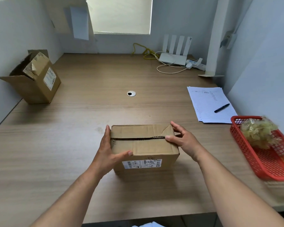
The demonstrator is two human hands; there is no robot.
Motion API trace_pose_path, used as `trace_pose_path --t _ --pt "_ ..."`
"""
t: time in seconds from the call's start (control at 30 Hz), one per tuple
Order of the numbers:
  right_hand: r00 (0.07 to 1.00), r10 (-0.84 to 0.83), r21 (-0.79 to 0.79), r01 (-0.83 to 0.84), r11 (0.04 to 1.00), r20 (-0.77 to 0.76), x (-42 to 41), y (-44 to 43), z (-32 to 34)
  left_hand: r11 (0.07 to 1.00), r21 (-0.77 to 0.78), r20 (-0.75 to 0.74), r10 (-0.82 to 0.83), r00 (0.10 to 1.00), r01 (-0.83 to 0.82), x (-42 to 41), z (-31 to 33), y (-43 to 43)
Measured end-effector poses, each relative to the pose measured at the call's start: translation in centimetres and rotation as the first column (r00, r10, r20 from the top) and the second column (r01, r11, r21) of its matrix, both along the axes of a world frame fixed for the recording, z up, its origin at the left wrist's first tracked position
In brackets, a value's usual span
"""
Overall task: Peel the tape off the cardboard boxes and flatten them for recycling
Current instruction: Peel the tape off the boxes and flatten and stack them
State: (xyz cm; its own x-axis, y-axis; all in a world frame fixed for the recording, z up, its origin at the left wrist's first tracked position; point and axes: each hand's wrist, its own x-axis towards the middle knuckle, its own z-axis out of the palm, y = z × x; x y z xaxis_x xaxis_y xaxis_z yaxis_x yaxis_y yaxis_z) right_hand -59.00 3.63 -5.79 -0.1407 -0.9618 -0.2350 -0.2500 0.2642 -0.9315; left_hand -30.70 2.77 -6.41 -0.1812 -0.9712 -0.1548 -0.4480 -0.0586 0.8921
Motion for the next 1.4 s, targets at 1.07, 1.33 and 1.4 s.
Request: trace_pose_path --t 1.07,1.33,1.4 --pt "0.761 -0.523 0.115 0.523 0.845 0.384 0.0 -6.6 -0.5 0.88 0.384 -0.356 -0.14 0.924 0.281 -0.1 2.4 -2.7" --pt "0.92 -0.385 -0.02 0.385 0.923 -0.075 0.3 -6.9 0.0 0.983 0.133 0.203 -0.153 0.967 0.127 -1.5 -0.2 -1.4" --pt "0.9 -0.299 0.009 0.318 0.948 -0.317 0.7 -6.2 0.8 0.986 0.125 0.229 -0.136 0.964 0.109 -1.7 0.0 -1.5"
